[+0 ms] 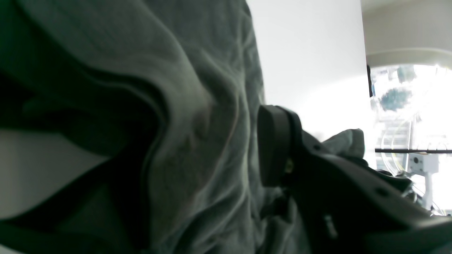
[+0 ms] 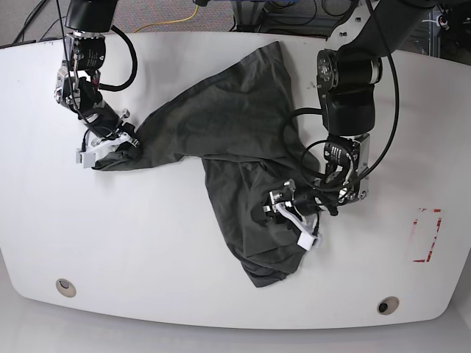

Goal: Layout the t-shirt on the table in an organized manner, then fold the t-shirt properly
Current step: 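Hold the sleeve with the right gripper and drag the hem with the left gripper, then lift the grey shirt with both grippers and fling it down onto the table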

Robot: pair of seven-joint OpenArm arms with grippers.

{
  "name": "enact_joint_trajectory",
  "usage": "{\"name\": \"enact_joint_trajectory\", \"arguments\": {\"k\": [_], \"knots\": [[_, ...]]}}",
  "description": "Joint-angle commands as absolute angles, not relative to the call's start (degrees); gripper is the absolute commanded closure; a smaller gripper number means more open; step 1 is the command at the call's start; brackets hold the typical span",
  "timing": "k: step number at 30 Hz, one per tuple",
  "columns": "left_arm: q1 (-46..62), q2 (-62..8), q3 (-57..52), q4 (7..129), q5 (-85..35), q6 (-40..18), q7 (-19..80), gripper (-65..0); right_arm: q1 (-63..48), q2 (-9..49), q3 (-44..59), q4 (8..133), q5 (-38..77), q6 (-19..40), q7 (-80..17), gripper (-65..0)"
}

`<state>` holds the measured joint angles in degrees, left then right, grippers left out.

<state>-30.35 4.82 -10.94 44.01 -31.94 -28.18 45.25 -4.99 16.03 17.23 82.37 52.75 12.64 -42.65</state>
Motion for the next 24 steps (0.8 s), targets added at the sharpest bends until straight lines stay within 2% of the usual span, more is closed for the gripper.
{"name": "enact_joint_trajectory", "arguments": {"k": [1, 5, 11, 24], "knots": [[-32.31, 5.14, -10.77, 44.7, -33.45, -28.88, 44.0, -22.2, -4.35, 16.92, 17.54, 83.21, 53.85, 13.32, -41.8, 0.0], [-32.22, 5.14, -10.77, 44.7, -33.45, -28.88, 44.0, -16.4, -4.44, 16.92, 17.54, 83.3, 53.85, 13.32, -41.8, 0.0], [-31.96, 5.14, -10.95, 45.14, -33.54, -28.62, 43.82, -0.8, -4.44, 16.92, 17.54, 83.3, 53.85, 13.32, -41.8, 0.0], [-28.7, 3.38, -11.03, 59.3, -33.54, -26.07, 44.09, 0.0, -4.0, 16.92, 17.54, 84.09, 53.85, 13.32, -41.8, 0.0]]}}
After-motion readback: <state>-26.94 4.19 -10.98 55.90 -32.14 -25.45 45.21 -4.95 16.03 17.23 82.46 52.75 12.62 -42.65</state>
